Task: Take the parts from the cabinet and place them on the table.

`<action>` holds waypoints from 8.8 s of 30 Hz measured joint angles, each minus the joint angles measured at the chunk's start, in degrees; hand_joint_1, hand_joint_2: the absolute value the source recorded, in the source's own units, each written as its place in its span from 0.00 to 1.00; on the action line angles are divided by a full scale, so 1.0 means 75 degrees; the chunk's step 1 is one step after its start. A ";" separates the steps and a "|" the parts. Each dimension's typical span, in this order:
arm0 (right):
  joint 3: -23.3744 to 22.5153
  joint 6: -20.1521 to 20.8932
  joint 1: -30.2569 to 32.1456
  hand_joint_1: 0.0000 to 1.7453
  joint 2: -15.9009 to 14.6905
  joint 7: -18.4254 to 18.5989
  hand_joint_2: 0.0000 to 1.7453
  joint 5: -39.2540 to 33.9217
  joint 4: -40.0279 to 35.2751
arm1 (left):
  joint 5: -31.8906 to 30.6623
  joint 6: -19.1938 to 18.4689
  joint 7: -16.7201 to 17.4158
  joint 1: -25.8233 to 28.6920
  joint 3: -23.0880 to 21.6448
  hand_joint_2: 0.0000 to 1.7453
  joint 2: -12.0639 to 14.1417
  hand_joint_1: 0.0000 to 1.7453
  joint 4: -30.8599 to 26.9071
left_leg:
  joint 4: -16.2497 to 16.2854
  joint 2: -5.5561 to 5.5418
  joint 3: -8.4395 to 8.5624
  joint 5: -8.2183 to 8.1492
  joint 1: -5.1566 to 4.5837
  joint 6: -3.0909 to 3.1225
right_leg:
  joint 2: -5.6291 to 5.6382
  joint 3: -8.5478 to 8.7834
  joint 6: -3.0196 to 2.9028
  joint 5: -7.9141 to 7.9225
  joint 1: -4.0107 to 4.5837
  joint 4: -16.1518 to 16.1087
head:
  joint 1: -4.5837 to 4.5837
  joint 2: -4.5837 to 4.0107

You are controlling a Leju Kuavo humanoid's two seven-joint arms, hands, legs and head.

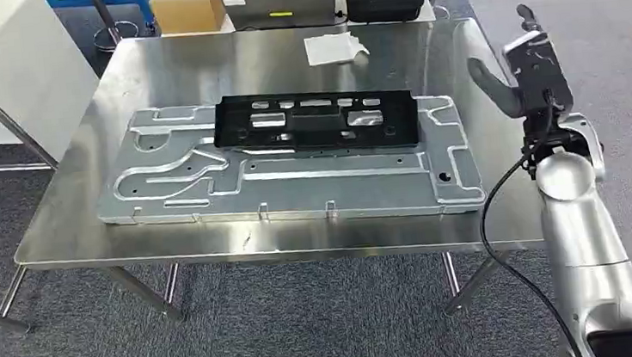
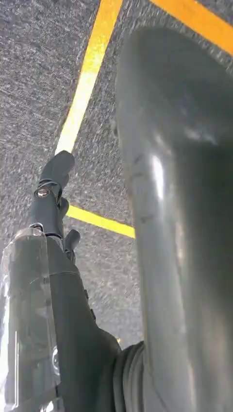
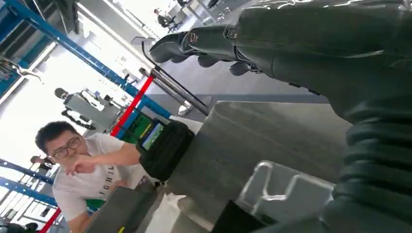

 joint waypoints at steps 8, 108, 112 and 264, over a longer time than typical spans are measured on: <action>-0.0639 0.0134 0.2144 0.00 -0.0170 -0.0895 0.00 -0.0317 -0.0878 | 0.0580 0.0271 -0.0527 -0.0053 0.0346 0.00 -0.0140 0.00 0.0003 | -0.0391 0.0088 -0.0246 0.0486 -0.0041 0.0317 | 0.0009 -0.0436 0.0349 -0.0814 -0.0072 0.0751 | 0.0017 0.0000; -0.3075 -0.0026 0.3959 0.00 0.2747 0.1657 0.00 0.4374 0.9316 | -0.0038 0.1594 0.0085 -0.0049 0.0186 0.00 -0.0303 0.00 -0.0017 | -0.0216 -0.0509 -0.0466 0.0499 -0.0169 0.0300 | 0.0458 0.1077 -0.0027 -0.1057 0.0053 0.0194 | 0.0006 0.0000; -0.2862 0.0111 0.3836 0.00 0.2794 0.1815 0.00 0.4758 0.9360 | 0.0090 0.2008 0.0216 -0.0068 0.0259 0.00 -0.0364 0.00 -0.0015 | -0.0231 -0.0772 -0.0566 0.0610 -0.0133 0.0144 | 0.0416 0.1115 -0.0119 -0.1072 0.0092 -0.0025 | 0.0003 0.0000; -0.4133 0.0632 0.4056 0.00 0.2797 0.1803 0.00 0.3986 0.9532 | -0.0763 -0.0175 -0.0915 0.0210 -0.0405 0.00 0.0306 0.00 -0.0012 | -0.0316 -0.0129 0.0337 -0.0214 0.0064 -0.0090 | 0.0060 0.0243 0.0147 -0.0707 -0.0074 0.0340 | 0.0073 0.0000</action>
